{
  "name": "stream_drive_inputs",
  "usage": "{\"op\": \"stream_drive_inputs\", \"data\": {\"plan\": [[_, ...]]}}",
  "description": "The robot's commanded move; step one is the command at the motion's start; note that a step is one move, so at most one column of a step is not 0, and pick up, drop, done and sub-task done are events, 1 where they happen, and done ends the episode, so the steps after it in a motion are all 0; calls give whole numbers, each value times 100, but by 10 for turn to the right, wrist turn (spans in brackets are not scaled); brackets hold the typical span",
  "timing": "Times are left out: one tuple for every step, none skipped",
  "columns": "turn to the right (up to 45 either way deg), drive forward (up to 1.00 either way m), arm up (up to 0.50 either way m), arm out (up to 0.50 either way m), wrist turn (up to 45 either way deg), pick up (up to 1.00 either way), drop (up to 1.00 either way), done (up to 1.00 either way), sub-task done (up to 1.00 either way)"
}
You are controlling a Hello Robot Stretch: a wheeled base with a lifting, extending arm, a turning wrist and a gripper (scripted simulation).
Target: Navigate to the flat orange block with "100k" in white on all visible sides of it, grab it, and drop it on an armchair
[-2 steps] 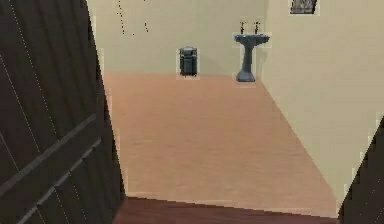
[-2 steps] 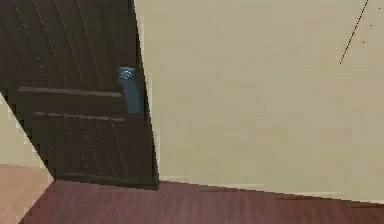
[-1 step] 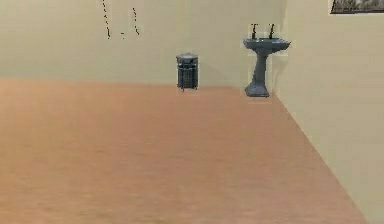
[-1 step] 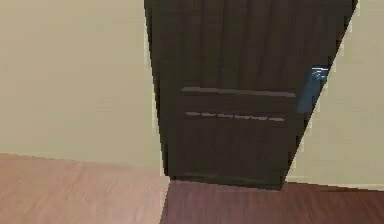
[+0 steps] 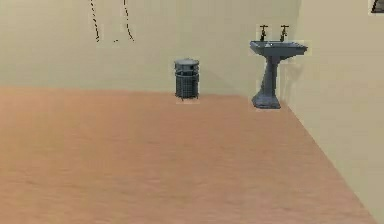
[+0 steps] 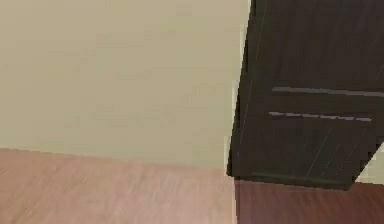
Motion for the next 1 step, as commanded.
{"op": "stream_drive_inputs", "data": {"plan": [[-360, 0, 0, 0, 0, 0, 0, 0, 0]]}}
